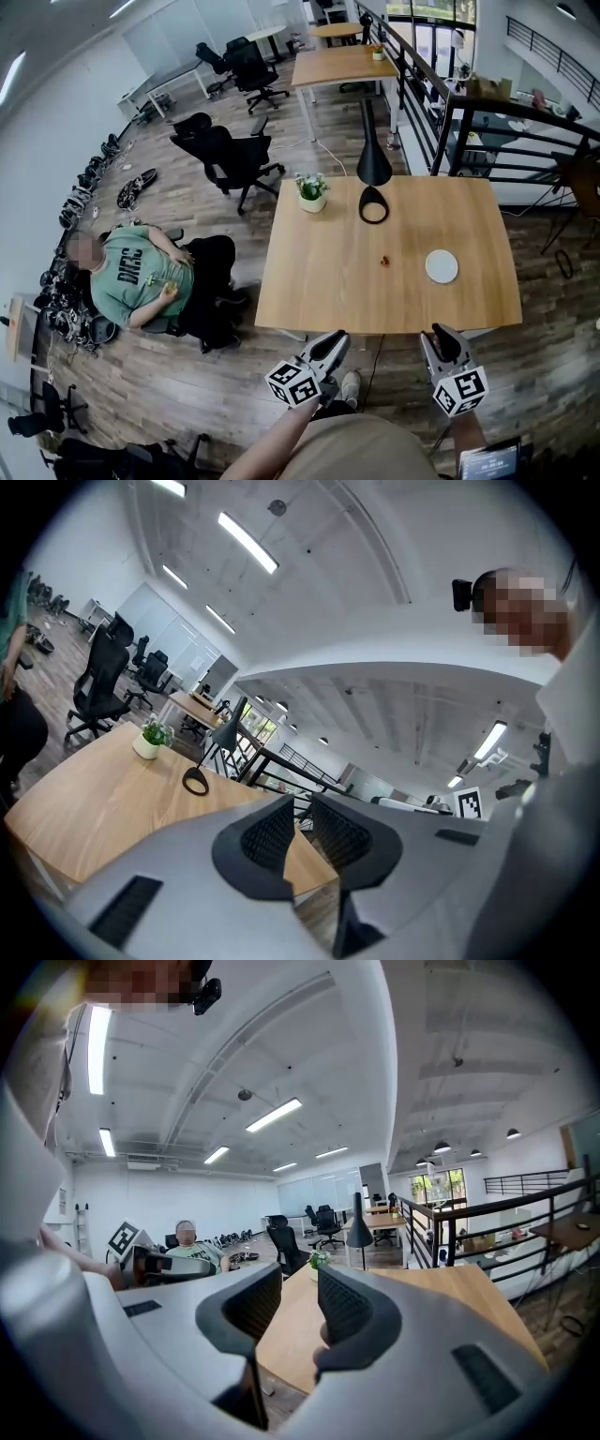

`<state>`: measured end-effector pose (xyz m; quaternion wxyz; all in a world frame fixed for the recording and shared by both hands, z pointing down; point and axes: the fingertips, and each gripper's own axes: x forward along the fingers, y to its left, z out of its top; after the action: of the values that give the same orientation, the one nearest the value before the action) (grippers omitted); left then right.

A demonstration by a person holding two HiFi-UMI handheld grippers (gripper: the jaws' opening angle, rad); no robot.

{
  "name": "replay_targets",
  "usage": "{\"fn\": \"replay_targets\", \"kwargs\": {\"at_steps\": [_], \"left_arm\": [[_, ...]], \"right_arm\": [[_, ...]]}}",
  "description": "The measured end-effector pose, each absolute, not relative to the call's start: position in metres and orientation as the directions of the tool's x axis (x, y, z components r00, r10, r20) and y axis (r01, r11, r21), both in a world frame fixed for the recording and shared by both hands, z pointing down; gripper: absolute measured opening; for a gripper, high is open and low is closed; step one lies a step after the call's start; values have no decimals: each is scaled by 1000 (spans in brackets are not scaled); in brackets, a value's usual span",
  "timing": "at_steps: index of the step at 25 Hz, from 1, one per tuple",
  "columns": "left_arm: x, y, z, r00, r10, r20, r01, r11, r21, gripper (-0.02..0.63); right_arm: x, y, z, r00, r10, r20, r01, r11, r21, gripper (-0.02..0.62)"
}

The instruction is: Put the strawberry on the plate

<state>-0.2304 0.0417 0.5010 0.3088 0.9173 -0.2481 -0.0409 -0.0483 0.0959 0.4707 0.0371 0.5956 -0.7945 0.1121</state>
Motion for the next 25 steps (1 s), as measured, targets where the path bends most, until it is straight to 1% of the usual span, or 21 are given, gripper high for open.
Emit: {"fn": "replay_targets", "kwargs": {"at_steps": [11,17,25], "left_arm": [[-234,-27,521,911,-408,64,-359,-705,612,44],[-224,-55,538,925,-373,67,-330,-707,626,44],[-201,-74,535,931,-359,63,-317,-713,625,43]], "right_arm": [[-48,39,471,-207,-946,248,-978,198,-63,121],[-43,22,479,-174,-944,279,-985,169,-45,121],[-18,0,485,-157,-944,288,-988,152,-39,121]]}}
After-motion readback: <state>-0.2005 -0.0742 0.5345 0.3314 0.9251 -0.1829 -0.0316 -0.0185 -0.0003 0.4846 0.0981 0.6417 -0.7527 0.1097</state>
